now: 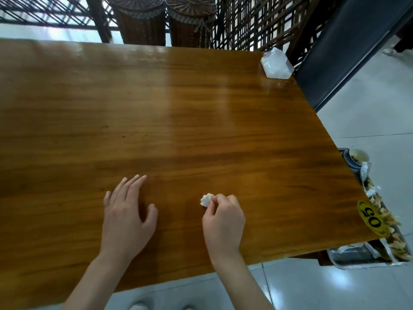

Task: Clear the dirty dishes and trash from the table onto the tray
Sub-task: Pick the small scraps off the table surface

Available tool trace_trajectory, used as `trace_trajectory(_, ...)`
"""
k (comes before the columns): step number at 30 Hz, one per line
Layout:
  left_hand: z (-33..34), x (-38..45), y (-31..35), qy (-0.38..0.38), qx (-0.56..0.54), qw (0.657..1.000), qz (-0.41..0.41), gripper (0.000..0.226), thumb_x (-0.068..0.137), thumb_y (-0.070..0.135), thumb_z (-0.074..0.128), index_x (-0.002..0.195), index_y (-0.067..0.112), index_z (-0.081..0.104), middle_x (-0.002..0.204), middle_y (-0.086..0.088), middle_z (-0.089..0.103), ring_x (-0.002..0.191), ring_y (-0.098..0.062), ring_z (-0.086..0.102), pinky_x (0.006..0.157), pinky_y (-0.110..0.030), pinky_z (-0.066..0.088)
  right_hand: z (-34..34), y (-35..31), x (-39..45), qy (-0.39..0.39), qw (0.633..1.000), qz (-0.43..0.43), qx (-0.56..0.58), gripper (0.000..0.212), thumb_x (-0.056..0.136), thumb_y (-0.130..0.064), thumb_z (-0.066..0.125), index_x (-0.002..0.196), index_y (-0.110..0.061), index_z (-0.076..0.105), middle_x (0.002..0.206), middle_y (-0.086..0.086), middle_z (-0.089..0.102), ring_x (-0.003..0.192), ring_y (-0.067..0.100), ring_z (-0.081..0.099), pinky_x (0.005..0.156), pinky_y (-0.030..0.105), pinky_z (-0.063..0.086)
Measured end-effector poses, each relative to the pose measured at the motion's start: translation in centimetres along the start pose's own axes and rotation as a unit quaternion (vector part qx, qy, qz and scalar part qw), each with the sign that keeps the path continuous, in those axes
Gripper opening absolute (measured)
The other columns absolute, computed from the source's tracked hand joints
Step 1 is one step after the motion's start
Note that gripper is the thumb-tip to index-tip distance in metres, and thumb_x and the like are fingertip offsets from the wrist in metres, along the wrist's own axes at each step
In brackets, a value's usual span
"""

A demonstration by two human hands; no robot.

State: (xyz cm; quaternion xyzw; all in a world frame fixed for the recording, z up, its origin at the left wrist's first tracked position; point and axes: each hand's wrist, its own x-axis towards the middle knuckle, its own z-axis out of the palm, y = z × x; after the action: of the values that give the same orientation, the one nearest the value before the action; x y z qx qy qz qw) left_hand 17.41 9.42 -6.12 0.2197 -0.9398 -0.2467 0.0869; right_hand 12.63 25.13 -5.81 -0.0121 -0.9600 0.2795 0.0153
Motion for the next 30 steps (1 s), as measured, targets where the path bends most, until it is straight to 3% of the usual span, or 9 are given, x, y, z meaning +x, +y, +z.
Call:
trace_trajectory(8, -1.9, -0.5, -3.9, 0.037, 0.001, 0.999, -0.028, 0.058, 0.081, 0.017, 0.066, 0.135, 0.016, 0.045, 0.138, -0.007, 0.048, 0.136, -0.025, 0.033, 0.111, -0.044, 0.012, 2.2, -4.0, -1.9, -0.018, 0.999, -0.038, 0.016, 0.021, 0.089, -0.024, 0.06, 0.103, -0.011, 0.07, 0.087, 0.0, 0.064, 0.074, 0.004, 0.052, 0.059, 0.008, 0.039)
trace_trajectory(12, -2.7, -0.8, -5.6, 0.039, 0.004, 0.999, -0.035, 0.058, 0.081, 0.018, 0.066, 0.135, 0.016, 0.045, 0.137, -0.007, 0.049, 0.135, -0.025, 0.034, 0.11, -0.044, 0.013, 2.4, -4.6, -2.1, 0.016, 0.999, -0.039, 0.029, 0.009, 0.083, -0.012, 0.068, 0.086, -0.006, 0.073, 0.071, 0.003, 0.06, 0.06, 0.008, 0.05, 0.049, 0.008, 0.031)
trace_trajectory(14, -3.0, -0.8, -6.3, 0.039, 0.003, 0.998, -0.042, 0.058, 0.081, 0.019, 0.066, 0.135, 0.017, 0.045, 0.137, -0.006, 0.049, 0.135, -0.025, 0.034, 0.11, -0.044, 0.013, 2.4, -4.6, -2.1, 0.02, 0.999, -0.038, 0.028, 0.009, 0.083, -0.011, 0.068, 0.088, -0.005, 0.073, 0.072, 0.003, 0.06, 0.06, 0.008, 0.05, 0.05, 0.008, 0.032)
trace_trajectory(19, -3.6, -0.8, -7.8, 0.04, 0.003, 0.998, -0.057, 0.058, 0.081, 0.019, 0.067, 0.134, 0.017, 0.046, 0.138, -0.006, 0.049, 0.135, -0.025, 0.034, 0.111, -0.045, 0.014, 3.6, -6.1, -3.5, -0.051, 0.993, -0.1, 0.033, 0.017, 0.088, -0.018, 0.063, 0.101, -0.011, 0.071, 0.085, 0.0, 0.063, 0.074, 0.007, 0.055, 0.059, 0.009, 0.04)
trace_trajectory(24, -5.1, -0.8, -9.4, 0.037, 0.009, 0.997, -0.067, 0.058, 0.08, 0.018, 0.068, 0.134, 0.017, 0.047, 0.138, -0.007, 0.049, 0.135, -0.026, 0.035, 0.11, -0.044, 0.013, 4.7, -8.0, -4.9, -0.109, 0.976, -0.178, 0.052, 0.013, 0.084, -0.014, 0.067, 0.096, -0.013, 0.073, 0.086, 0.0, 0.064, 0.077, 0.008, 0.056, 0.064, 0.013, 0.047)
trace_trajectory(27, -6.7, -0.3, -10.8, 0.038, 0.007, 0.997, -0.063, 0.057, 0.081, 0.018, 0.067, 0.135, 0.016, 0.047, 0.139, -0.007, 0.048, 0.136, -0.025, 0.032, 0.111, -0.044, 0.012, 4.3, -8.0, -2.9, -0.079, 0.98, -0.173, 0.053, 0.013, 0.085, -0.01, 0.066, 0.095, -0.014, 0.072, 0.083, -0.002, 0.063, 0.074, 0.007, 0.056, 0.063, 0.014, 0.047)
trace_trajectory(30, -7.9, 0.1, -12.1, 0.041, 0.007, 0.997, -0.058, 0.056, 0.082, 0.017, 0.066, 0.134, 0.015, 0.047, 0.139, -0.007, 0.048, 0.136, -0.025, 0.032, 0.111, -0.045, 0.013, 4.4, -8.3, 0.4, -0.028, 0.993, -0.113, 0.032, 0.015, 0.088, -0.01, 0.062, 0.099, -0.011, 0.071, 0.09, 0.002, 0.065, 0.081, 0.013, 0.06, 0.069, 0.016, 0.045)
